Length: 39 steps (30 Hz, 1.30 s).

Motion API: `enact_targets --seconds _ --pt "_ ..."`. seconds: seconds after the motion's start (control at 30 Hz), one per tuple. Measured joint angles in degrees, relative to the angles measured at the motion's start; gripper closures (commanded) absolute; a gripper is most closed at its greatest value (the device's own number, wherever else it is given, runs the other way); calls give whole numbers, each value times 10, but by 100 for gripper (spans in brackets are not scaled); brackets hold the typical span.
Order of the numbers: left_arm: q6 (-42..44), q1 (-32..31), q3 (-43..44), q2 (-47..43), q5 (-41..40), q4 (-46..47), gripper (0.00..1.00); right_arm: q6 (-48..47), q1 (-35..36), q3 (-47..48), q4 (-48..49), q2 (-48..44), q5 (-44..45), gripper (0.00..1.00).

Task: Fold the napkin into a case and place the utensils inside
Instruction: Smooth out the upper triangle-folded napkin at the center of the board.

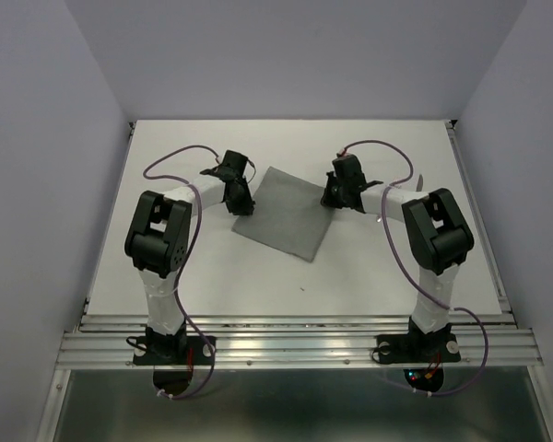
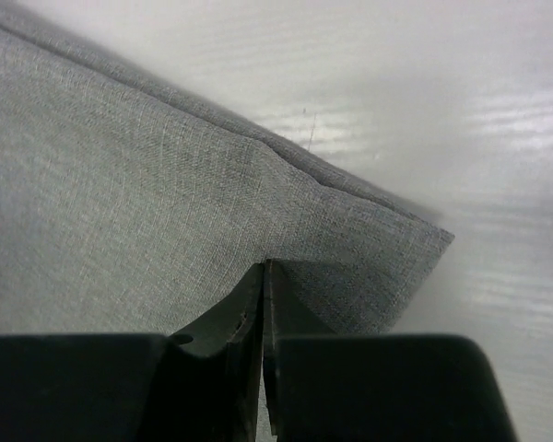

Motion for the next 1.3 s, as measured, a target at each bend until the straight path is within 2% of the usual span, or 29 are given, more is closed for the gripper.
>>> enact_targets --seconds 0.17,0.33,0.5,0.53,0.6,0.7,0.8,0.97,1.17,1.3 --pt "-9 -46 -60 -45 13 5 74 -82 -4 57 -9 37 9 92" --pt "-9 -112 -69 -64 25 -43 73 -147 -6 111 -30 51 9 88" --pt "2 -73 -33 -83 12 -99 74 -146 -6 124 -40 15 -22 88" --pt "4 -62 -16 -83 8 -104 78 -141 -6 124 -44 4 -27 89" --pt "7 -36 36 -78 0 -106 82 -123 -6 110 -42 -26 -38 90" --pt "10 -23 120 -50 0 -97 99 -82 -6 51 -39 -85 -52 90" --pt "12 -28 180 -11 22 -74 100 -51 -6 -29 -43 -140 -63 90" --pt "15 -37 206 55 43 -72 100 -17 -6 -110 -57 -175 -73 90" --pt "17 -39 206 104 39 -85 100 -1 -6 -153 -59 -180 -87 91" --pt "25 -39 242 143 22 -97 100 5 -6 -170 -58 -176 -83 92"
